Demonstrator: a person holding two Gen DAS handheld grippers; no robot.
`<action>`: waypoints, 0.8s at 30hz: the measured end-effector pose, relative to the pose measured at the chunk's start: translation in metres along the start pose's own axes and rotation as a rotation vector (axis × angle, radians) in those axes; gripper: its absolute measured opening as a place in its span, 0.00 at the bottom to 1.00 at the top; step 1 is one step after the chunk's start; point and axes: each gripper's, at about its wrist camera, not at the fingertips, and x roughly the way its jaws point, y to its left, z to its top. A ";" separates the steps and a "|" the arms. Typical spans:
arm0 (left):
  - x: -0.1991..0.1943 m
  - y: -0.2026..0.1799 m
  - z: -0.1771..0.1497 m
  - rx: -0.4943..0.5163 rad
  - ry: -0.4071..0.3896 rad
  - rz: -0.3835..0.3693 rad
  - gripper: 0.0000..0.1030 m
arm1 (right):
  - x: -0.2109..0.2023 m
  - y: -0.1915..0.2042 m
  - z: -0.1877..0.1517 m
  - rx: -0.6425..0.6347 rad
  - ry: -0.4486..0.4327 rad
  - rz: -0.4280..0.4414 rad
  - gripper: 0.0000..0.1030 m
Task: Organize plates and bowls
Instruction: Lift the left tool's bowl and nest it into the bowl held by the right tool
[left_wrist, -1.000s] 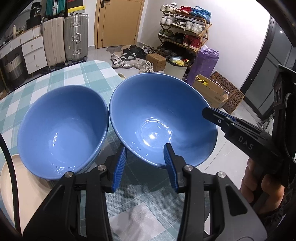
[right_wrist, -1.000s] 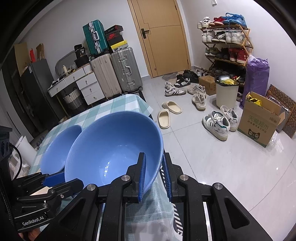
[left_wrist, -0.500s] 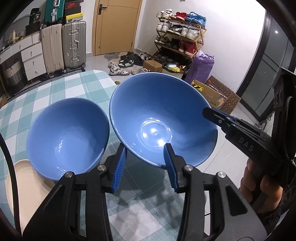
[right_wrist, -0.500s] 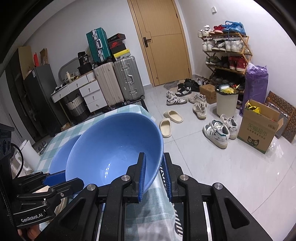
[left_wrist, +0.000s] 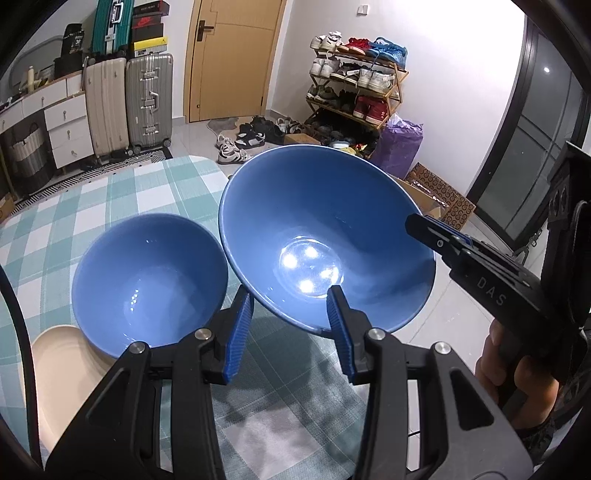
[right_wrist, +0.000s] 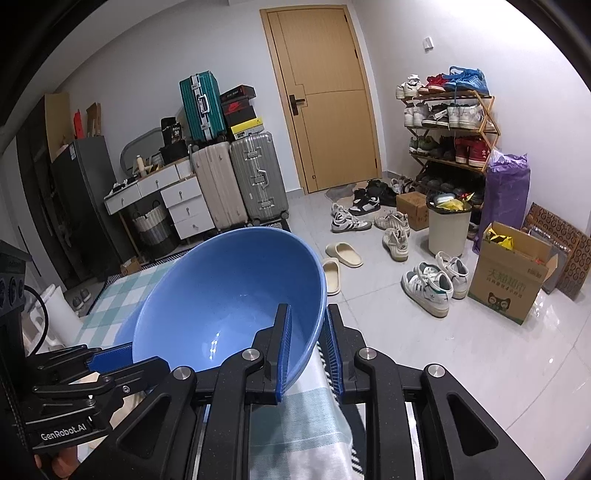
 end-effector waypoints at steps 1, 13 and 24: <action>-0.002 0.000 0.000 -0.001 -0.003 0.000 0.37 | -0.001 0.002 0.000 -0.001 -0.004 -0.002 0.19; -0.035 0.002 0.005 -0.016 -0.052 0.026 0.37 | -0.005 0.019 0.006 -0.016 -0.044 0.003 0.19; -0.065 0.009 0.005 -0.035 -0.084 0.050 0.37 | -0.013 0.033 0.009 -0.028 -0.080 0.041 0.19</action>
